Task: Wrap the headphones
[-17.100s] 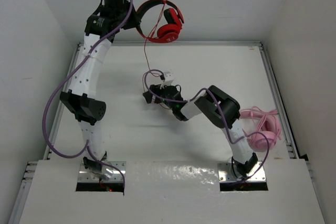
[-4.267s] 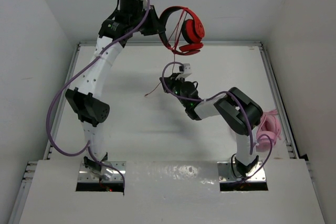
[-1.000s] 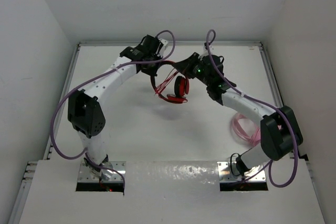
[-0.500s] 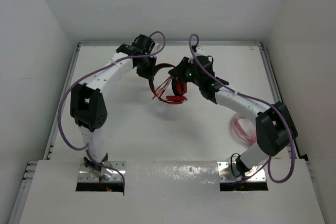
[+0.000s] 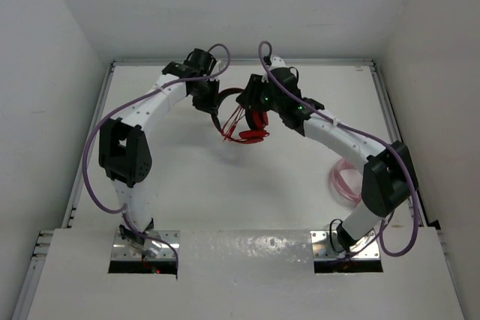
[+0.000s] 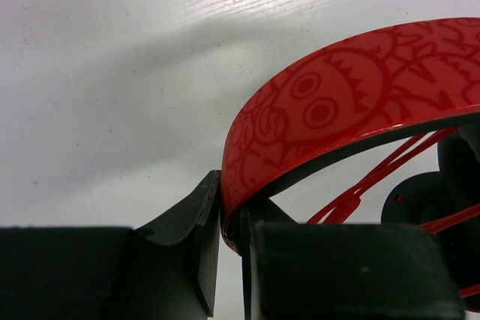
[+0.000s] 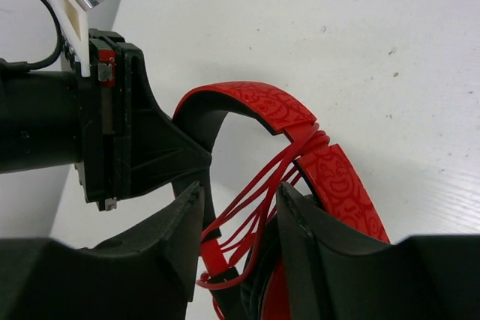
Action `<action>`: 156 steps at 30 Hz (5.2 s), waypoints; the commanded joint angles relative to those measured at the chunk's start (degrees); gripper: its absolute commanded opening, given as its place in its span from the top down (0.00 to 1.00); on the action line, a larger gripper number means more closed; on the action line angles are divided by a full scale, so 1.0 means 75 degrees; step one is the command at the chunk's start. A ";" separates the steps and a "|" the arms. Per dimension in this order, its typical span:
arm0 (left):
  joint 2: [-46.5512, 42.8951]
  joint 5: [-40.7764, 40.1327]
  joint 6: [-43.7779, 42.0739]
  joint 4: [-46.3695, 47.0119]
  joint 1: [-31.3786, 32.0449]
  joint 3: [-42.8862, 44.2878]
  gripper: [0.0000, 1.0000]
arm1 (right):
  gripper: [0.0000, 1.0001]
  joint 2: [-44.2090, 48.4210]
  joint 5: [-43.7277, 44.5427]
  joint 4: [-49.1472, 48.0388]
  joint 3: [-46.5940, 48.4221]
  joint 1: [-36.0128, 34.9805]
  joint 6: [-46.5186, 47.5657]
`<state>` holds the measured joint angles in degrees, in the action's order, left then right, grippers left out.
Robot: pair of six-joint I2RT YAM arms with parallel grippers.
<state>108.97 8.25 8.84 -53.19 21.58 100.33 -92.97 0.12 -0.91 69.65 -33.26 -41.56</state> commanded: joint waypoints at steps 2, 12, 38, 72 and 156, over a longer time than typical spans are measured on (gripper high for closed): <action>-0.0103 0.0692 0.0309 0.0400 -0.0136 0.0110 1.00 | 0.52 -0.0295 0.0007 0.1127 0.0920 -0.0043 0.0783; -0.0033 0.0997 0.0274 0.0424 -0.0136 -0.0065 1.00 | 0.01 -0.0495 0.0007 0.2266 0.1694 -0.0066 0.1733; 0.0236 0.0131 -0.0287 0.0459 -0.0252 -0.0135 1.00 | 0.01 0.1450 0.1343 0.3027 0.1543 0.0063 0.3385; 0.3553 -0.0995 0.0485 0.1654 -0.1963 0.3650 1.00 | 0.01 0.1685 0.2468 0.3449 0.0123 0.1247 0.2694; -0.4954 -0.1276 -0.3006 0.2791 -0.4683 -0.6804 0.10 | 0.01 0.4075 0.2879 0.3215 -0.3848 0.1387 0.1804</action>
<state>73.01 -2.39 -13.61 -34.54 -13.56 48.62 -63.75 20.49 23.20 41.12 -22.98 -27.09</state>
